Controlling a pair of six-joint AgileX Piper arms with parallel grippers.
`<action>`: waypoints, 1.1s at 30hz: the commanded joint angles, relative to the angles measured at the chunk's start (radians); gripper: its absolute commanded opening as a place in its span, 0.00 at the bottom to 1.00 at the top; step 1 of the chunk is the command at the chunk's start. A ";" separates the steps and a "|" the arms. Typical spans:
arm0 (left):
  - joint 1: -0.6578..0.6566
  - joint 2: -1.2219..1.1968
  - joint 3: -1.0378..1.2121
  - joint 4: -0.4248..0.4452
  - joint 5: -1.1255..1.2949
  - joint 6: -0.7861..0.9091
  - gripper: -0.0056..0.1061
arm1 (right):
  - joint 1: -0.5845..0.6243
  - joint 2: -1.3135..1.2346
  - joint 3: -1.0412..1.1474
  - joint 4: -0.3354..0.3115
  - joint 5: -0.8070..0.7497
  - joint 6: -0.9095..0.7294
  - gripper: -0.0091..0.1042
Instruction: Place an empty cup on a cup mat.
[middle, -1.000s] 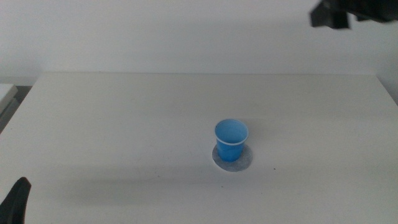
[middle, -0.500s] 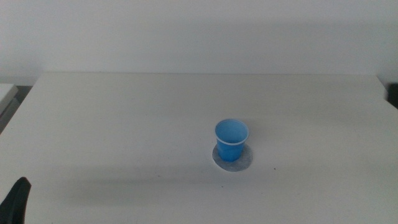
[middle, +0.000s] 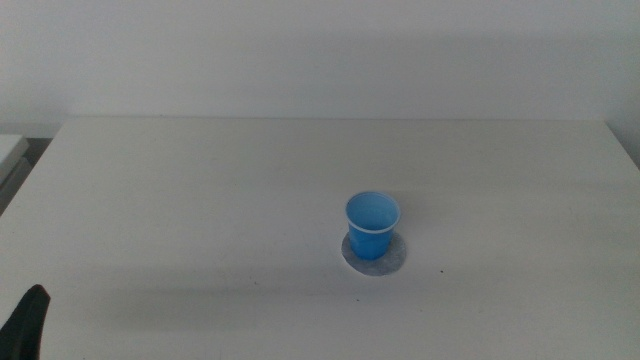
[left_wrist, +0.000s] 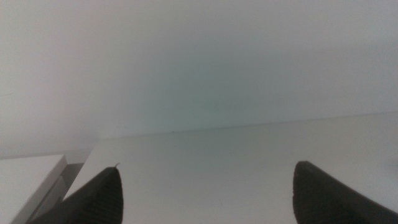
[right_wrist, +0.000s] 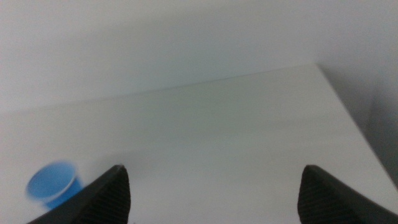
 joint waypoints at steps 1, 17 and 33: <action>-0.002 -0.004 0.000 0.000 -0.005 -0.003 0.89 | -0.009 -0.020 0.007 0.118 -0.020 -0.189 0.81; -0.002 -0.004 0.000 0.000 -0.005 -0.003 0.89 | -0.319 -0.314 0.235 0.348 -0.254 -0.596 0.90; -0.002 -0.004 0.000 0.000 -0.005 -0.003 0.89 | -0.317 -0.434 0.487 0.350 -0.359 -0.482 0.90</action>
